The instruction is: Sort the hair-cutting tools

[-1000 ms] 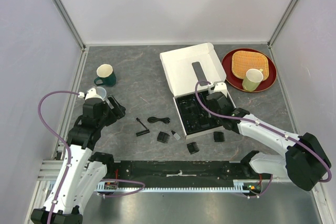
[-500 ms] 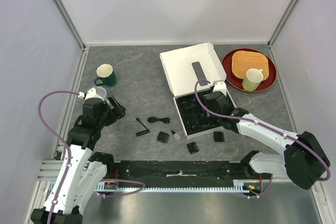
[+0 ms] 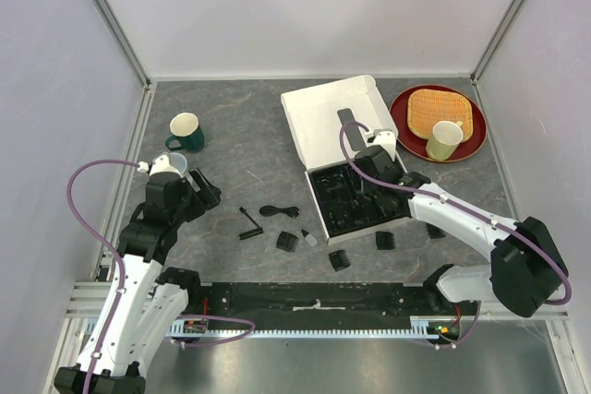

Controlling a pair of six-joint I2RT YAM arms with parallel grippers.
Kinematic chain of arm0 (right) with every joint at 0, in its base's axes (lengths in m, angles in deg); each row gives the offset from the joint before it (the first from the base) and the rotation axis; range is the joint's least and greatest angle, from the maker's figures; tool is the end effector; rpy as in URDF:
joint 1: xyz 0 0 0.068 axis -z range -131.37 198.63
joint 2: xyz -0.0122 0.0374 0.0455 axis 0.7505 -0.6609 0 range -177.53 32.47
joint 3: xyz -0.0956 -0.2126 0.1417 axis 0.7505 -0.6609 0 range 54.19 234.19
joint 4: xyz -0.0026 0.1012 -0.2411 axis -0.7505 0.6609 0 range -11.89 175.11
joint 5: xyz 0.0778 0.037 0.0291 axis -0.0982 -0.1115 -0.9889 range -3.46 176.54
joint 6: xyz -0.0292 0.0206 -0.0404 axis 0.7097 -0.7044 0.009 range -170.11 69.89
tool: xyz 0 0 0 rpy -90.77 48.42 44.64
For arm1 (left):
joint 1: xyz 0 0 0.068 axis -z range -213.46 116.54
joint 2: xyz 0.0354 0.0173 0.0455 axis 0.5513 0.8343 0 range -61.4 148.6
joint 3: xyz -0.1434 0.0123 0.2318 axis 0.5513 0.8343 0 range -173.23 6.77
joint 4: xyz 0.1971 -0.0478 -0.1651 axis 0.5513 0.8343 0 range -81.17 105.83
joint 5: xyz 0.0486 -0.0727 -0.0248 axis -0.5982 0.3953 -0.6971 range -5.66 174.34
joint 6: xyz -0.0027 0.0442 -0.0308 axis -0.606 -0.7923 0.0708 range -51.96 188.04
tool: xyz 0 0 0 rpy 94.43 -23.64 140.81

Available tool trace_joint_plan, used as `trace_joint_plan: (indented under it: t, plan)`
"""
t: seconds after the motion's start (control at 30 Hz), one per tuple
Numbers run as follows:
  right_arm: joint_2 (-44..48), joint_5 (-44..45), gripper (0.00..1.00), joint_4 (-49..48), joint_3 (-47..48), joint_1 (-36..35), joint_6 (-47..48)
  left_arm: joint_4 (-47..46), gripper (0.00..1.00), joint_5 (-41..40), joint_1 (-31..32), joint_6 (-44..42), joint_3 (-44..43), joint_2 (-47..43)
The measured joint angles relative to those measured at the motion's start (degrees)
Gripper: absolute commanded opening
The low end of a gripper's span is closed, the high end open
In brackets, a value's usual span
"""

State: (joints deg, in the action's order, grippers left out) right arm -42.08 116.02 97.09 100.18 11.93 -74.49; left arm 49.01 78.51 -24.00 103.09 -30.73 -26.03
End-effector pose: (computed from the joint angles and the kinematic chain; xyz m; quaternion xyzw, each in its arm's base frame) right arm 0.2225 0.1440 0.2262 -0.0051 0.9061 -0.0263 0.4222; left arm 0.1322 -0.0183 0.2679 -0.2206 0.8706 -0.1233 0.4221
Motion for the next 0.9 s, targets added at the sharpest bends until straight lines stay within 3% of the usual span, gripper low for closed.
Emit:
trace_joint_plan:
  t: [0.3, 0.6, 0.9]
  plan:
    - [-0.90, -0.57, 0.38, 9.27, 0.59, 0.50, -8.22, 0.00, 0.85, 0.11, 0.00, 0.00, 0.00, 0.00]
    - [-1.20, -1.68, 0.33, 11.28, -1.40, 0.63, -11.28, 0.00, 0.85, 0.39, 0.00, 0.00, 0.00, 0.15]
    - [-1.86, -2.45, 0.36, 11.19, -1.36, 1.07, -11.87, 0.00, 0.85, 0.37, 0.00, 0.00, 0.00, 0.15]
